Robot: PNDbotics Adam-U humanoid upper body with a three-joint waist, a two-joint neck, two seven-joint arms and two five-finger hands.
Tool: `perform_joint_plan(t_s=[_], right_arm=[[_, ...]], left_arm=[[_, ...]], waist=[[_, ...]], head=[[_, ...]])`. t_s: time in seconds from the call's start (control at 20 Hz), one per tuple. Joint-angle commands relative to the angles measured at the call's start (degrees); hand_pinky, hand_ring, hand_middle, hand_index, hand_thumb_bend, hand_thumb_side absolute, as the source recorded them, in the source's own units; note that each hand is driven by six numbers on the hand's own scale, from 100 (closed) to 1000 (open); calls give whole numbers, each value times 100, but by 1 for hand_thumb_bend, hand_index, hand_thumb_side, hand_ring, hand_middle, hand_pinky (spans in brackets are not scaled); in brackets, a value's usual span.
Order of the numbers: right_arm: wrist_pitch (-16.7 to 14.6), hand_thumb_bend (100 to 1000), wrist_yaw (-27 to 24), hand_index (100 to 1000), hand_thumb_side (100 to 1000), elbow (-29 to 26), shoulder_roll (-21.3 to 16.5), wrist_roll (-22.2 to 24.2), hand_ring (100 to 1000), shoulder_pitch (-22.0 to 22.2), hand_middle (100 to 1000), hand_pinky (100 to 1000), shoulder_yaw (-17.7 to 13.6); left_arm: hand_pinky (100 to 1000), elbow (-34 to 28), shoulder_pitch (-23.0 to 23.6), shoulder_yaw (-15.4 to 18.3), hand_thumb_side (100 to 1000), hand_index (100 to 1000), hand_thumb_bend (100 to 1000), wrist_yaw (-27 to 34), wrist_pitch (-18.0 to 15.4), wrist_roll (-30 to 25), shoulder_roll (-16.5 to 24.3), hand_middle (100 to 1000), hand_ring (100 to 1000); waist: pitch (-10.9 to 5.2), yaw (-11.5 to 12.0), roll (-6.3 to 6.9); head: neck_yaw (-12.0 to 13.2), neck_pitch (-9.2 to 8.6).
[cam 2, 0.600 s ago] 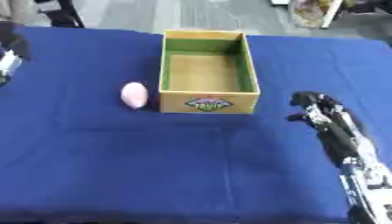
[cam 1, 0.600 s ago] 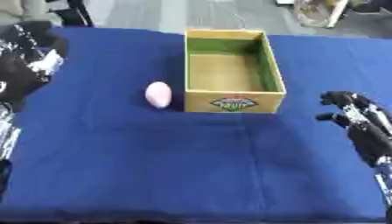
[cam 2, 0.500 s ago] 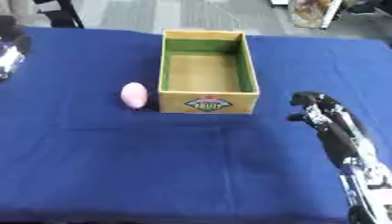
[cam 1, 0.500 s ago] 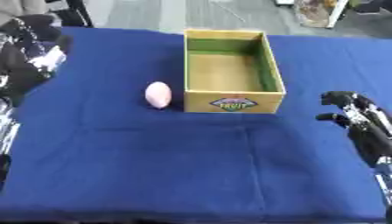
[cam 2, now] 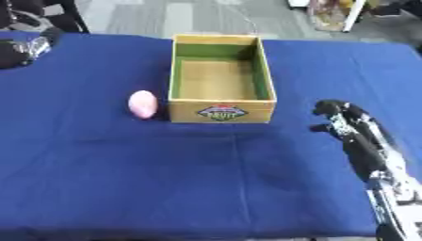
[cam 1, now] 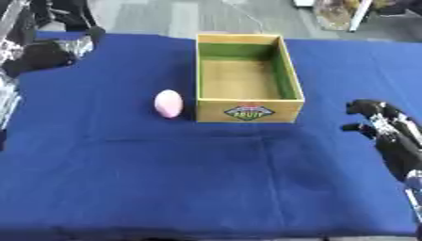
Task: Pick up objects on the table and place them in the box.
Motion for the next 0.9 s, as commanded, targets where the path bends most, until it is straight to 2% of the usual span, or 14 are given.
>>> perform_joint_plan(t_s=[0.05, 0.25, 0.5, 0.7, 0.9], right_arm=[[1, 100, -40, 734, 469, -129, -143, 36, 932, -32, 619, 647, 7], [9, 100, -32, 734, 472, -121, -142, 67, 932, -35, 619, 647, 40], [18, 100, -27, 734, 474, -111, -138, 94, 932, -40, 618, 647, 69], [27, 100, -23, 734, 477, -101, -125, 110, 932, -49, 619, 647, 87], [30, 100, -23, 734, 476, -96, -114, 124, 932, -61, 619, 647, 99]], left_arm=[[700, 380, -405, -281, 100, 778, 539, -668, -165, -506, 315, 634, 707], [706, 1100, -943, -691, 120, 789, 627, -1531, -524, -1211, 282, 652, 703], [704, 2119, -1412, -1004, 145, 792, 674, -2313, -959, -1754, -58, 655, 698], [678, 2634, -1517, -1070, 156, 770, 671, -2525, -1169, -1879, -348, 621, 661], [667, 2937, -1524, -1127, 169, 761, 667, -2433, -1239, -1907, -583, 610, 650]], waist=[[-91, -40, 26], [-100, -121, 44], [-106, -235, 69], [-105, -292, 85], [-102, -321, 85]], head=[[53, 33], [104, 33], [163, 33], [184, 33], [197, 33]])
